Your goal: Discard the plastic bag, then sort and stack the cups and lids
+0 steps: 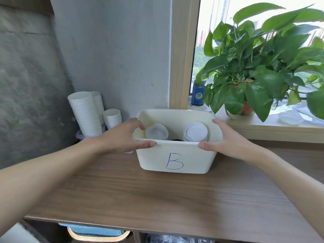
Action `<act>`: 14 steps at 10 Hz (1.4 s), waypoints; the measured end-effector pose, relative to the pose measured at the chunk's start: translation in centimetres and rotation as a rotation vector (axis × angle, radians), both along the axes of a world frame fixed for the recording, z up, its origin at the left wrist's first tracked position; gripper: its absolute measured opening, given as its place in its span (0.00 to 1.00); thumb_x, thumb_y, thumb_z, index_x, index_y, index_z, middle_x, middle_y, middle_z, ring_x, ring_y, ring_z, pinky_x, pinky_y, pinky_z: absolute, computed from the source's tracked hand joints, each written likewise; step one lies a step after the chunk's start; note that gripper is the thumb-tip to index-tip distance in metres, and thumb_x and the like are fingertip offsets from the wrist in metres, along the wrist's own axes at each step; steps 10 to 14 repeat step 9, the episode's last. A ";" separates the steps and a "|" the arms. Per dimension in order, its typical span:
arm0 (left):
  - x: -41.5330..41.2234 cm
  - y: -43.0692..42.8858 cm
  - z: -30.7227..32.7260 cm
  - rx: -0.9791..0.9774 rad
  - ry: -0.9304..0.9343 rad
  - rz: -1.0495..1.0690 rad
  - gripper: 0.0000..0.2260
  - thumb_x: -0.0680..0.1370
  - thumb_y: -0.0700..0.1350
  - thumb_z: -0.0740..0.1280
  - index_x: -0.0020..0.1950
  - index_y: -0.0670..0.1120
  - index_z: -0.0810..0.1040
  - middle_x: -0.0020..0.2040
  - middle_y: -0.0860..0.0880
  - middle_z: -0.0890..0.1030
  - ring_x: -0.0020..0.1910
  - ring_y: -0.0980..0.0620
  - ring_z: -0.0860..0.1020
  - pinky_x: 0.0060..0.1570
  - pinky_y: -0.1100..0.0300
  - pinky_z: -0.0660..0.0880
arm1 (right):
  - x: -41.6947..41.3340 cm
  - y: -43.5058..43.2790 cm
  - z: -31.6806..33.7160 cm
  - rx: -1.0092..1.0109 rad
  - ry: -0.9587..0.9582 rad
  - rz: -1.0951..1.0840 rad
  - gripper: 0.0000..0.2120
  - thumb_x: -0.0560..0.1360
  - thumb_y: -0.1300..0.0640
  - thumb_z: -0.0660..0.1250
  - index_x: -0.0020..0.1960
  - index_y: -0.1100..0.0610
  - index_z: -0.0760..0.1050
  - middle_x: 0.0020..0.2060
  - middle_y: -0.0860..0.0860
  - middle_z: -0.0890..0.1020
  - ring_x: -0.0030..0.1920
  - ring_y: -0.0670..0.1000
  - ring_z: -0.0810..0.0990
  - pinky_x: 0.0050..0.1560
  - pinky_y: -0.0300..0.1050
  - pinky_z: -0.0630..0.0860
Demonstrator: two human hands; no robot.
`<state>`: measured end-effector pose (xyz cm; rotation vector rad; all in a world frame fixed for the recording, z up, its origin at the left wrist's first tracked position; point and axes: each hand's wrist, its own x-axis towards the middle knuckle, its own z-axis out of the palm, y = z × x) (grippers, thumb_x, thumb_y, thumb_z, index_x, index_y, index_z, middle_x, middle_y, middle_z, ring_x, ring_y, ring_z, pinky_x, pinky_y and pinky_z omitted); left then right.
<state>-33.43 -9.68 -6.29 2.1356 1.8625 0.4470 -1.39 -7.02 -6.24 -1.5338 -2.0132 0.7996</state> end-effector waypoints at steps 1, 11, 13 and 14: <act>-0.7 0.5 0.2 0.003 0.004 0.038 0.29 0.68 0.70 0.68 0.62 0.56 0.70 0.64 0.61 0.69 0.57 0.59 0.70 0.51 0.61 0.65 | -1.1 1.1 -0.1 0.006 0.007 0.017 0.53 0.63 0.40 0.76 0.77 0.51 0.49 0.76 0.46 0.55 0.75 0.47 0.55 0.69 0.44 0.57; -2.5 2.8 1.5 0.027 -0.105 0.074 0.36 0.60 0.81 0.59 0.59 0.61 0.73 0.59 0.58 0.75 0.56 0.56 0.73 0.49 0.61 0.69 | -3.1 3.6 1.7 0.132 0.229 0.051 0.38 0.66 0.35 0.68 0.72 0.48 0.64 0.70 0.44 0.67 0.71 0.45 0.63 0.69 0.44 0.61; -2.5 2.8 1.5 0.027 -0.105 0.074 0.36 0.60 0.81 0.59 0.59 0.61 0.73 0.59 0.58 0.75 0.56 0.56 0.73 0.49 0.61 0.69 | -3.1 3.6 1.7 0.132 0.229 0.051 0.38 0.66 0.35 0.68 0.72 0.48 0.64 0.70 0.44 0.67 0.71 0.45 0.63 0.69 0.44 0.61; -2.5 2.8 1.5 0.027 -0.105 0.074 0.36 0.60 0.81 0.59 0.59 0.61 0.73 0.59 0.58 0.75 0.56 0.56 0.73 0.49 0.61 0.69 | -3.1 3.6 1.7 0.132 0.229 0.051 0.38 0.66 0.35 0.68 0.72 0.48 0.64 0.70 0.44 0.67 0.71 0.45 0.63 0.69 0.44 0.61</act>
